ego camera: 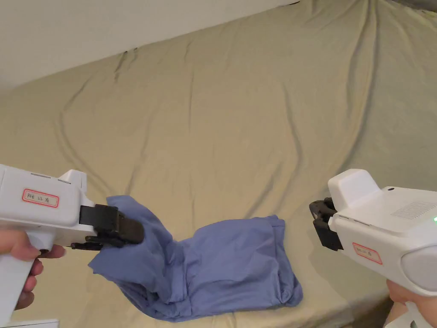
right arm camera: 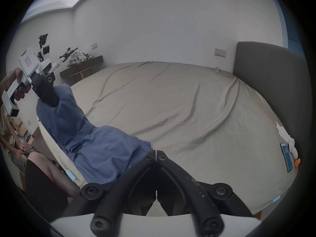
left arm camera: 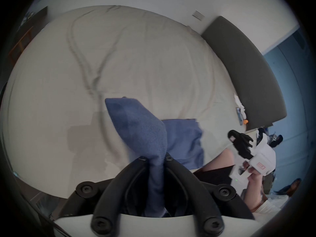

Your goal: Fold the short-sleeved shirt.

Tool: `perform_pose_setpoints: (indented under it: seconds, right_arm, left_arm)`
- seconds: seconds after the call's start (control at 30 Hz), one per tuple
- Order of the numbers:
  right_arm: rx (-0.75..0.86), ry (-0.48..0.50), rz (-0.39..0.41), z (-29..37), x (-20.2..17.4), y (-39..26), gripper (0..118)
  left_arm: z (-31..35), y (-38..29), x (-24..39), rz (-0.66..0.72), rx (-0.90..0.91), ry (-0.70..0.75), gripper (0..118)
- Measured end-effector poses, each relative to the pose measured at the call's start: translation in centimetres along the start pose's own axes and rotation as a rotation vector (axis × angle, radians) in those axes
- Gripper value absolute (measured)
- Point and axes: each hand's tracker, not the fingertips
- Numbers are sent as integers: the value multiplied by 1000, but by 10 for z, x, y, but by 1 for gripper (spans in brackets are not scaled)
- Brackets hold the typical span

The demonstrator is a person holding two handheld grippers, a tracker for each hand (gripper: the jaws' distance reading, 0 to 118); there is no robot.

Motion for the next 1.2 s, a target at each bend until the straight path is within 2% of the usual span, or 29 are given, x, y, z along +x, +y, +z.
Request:
perform_pose_setpoints:
  seconds: [0.07,0.13,0.37,0.4,0.47,0.5,0.53,0.6,0.67,0.7,0.73,0.77,0.8,0.87,1.0,1.07,1.2]
  right_arm:
    - [11,-8,-6,3,8,-1,1]
    - [31,-55,-20,7,13,-1,1]
    - [51,-62,-31,20,30,-10,1]
    - [48,-64,-33,20,32,-11,1]
    - [42,-72,-34,21,36,-15,1]
    - [40,-74,-34,22,37,-16,1]
    - [39,-74,-36,22,38,-17,1]
    - [39,-74,-42,22,40,-17,1]
    - [37,-72,-43,21,40,-18,1]
    - [35,-69,-42,20,39,-18,1]
    - [33,-66,-41,18,38,-17,1]
    - [30,-61,-38,15,37,-16,1]
    - [30,-58,-36,13,35,-13,1]
    - [34,-53,-30,10,32,-9,1]
    - [37,-46,-3,11,26,-11,1]
    - [14,-50,4,9,27,-14,1]
    - [-1,-45,-16,9,31,-15,1]
  left_arm:
    - [-22,-1,28,-48,-19,18,9]
    - [-49,-3,45,-58,-52,43,9]
    - [-148,-10,91,-66,-157,89,11]
    - [-155,-11,96,-68,-155,86,18]
    - [-161,-14,110,-99,-148,45,72]
    - [-162,-12,114,-120,-130,48,94]
    - [-154,-12,119,-169,-52,57,107]
    - [-135,-13,124,-249,40,86,99]
    - [-107,-19,125,-266,189,189,79]
    - [-96,-21,121,-260,240,199,62]
    - [-91,-22,114,-250,290,228,33]
    - [-92,-25,111,-251,273,273,13]
    - [-100,-28,103,-245,222,322,13]
    - [-126,-34,85,-193,150,362,0]
    - [-178,-51,90,-189,19,279,0]
    - [-201,-61,111,-235,28,272,0]
    - [-234,-75,140,-203,8,148,0]
